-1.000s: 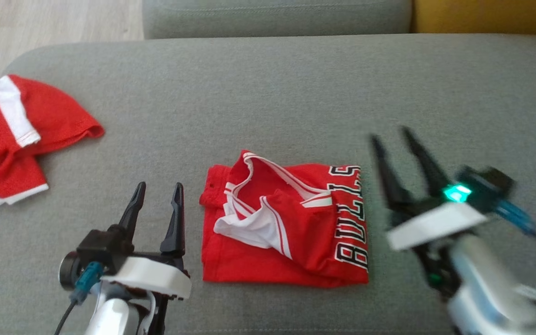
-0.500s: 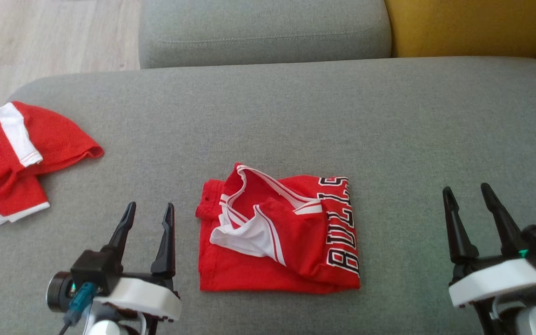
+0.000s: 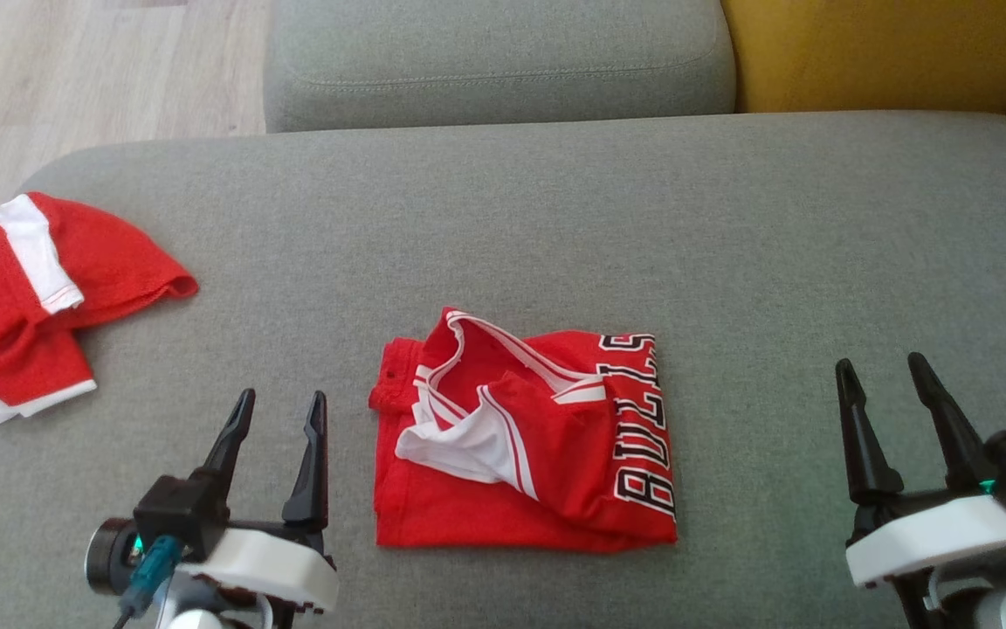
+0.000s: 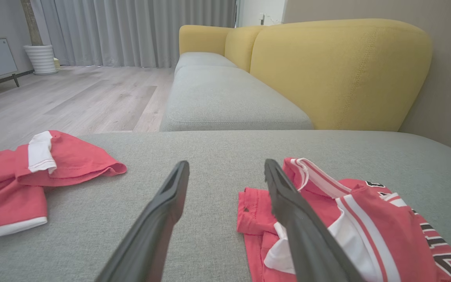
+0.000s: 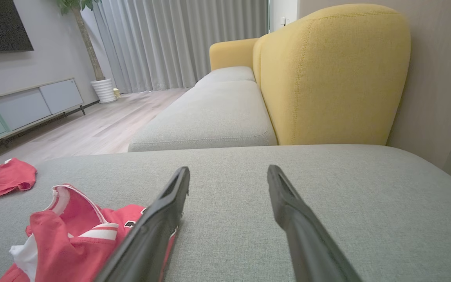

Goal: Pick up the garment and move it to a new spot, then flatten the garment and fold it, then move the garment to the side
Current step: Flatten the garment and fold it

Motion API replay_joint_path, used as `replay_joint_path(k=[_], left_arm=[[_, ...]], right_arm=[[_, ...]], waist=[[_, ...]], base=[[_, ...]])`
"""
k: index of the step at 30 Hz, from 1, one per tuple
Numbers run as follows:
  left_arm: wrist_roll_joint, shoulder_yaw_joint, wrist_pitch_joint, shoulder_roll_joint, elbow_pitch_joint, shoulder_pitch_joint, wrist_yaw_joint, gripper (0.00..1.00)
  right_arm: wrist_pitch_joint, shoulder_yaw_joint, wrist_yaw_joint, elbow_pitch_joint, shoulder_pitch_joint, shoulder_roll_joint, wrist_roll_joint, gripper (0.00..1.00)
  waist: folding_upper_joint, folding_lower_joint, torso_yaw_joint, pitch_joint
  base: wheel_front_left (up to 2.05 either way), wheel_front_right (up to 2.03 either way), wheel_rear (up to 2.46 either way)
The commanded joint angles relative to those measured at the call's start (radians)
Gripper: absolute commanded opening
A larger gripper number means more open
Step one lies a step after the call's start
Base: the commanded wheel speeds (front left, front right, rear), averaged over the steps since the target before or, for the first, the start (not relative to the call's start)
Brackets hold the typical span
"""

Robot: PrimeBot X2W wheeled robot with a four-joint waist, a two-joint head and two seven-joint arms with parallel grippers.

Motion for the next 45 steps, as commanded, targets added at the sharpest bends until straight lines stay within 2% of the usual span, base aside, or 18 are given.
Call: replay_joint_path(k=[1, 8, 9, 10, 11, 19, 28, 40, 45], left_arm=[[-0.002, 0.029, 0.0, 0.015, -0.037, -0.037, 0.006, 1.0], [-0.005, 0.024, -0.002, 0.015, -0.039, -0.051, 0.007, 1.0], [-0.005, 0.023, -0.003, 0.015, -0.039, -0.055, 0.006, 1.0], [-0.006, 0.022, -0.003, 0.015, -0.039, -0.06, 0.006, 1.0], [-0.006, 0.02, -0.003, 0.014, -0.039, -0.066, 0.005, 1.0], [-0.008, 0.001, -0.012, 0.001, -0.026, -0.117, -0.009, 1.0], [-0.01, -0.017, -0.026, -0.021, -0.002, -0.166, -0.021, 1.0], [-0.014, -0.021, -0.037, -0.032, 0.019, -0.189, -0.026, 1.0], [-0.014, -0.026, -0.038, -0.038, 0.025, -0.195, -0.028, 1.0]], right_arm=[[0.005, 0.016, -0.001, -0.043, -0.014, -0.006, -0.007, 1.0], [0.025, 0.016, -0.001, -0.036, -0.024, 0.0, -0.016, 1.0], [0.032, 0.021, -0.001, -0.028, -0.029, 0.001, -0.015, 0.46], [0.036, 0.03, -0.001, -0.018, -0.037, 0.002, -0.012, 0.12], [0.041, 0.042, -0.001, -0.002, -0.046, 0.003, -0.01, 0.0], [0.016, 0.26, -0.001, 0.219, -0.166, 0.03, 0.045, 0.0], [-0.044, 0.384, -0.001, 0.474, -0.322, 0.051, 0.103, 0.0], [-0.063, 0.675, -0.001, 0.599, -0.438, 0.054, 0.25, 0.0], [-0.086, 0.729, -0.001, 0.645, -0.475, 0.054, 0.286, 0.0]], waist=[[-0.0001, 0.0, 0.001, 0.001], [-0.0001, 0.0, 0.008, 0.017], [-0.0001, 0.0, 0.011, 0.022], [-0.0001, 0.0, 0.013, 0.028], [-0.0001, 0.0, 0.016, 0.034], [-0.0001, 0.0, 0.06, 0.084], [-0.0001, 0.0, 0.106, 0.127], [-0.0001, 0.0, 0.119, 0.146], [-0.0001, 0.0, 0.127, 0.149]], base=[[0.0, 0.0, 0.0], [0.0, 0.0, 0.0], [0.0, 0.0, 0.0], [0.0, 0.0, 0.0], [0.0, 0.0, 0.0], [0.0, 0.0, 0.0], [0.0, 0.0, 0.0], [0.0, 0.0, 0.0], [0.0, 0.0, 0.0]])
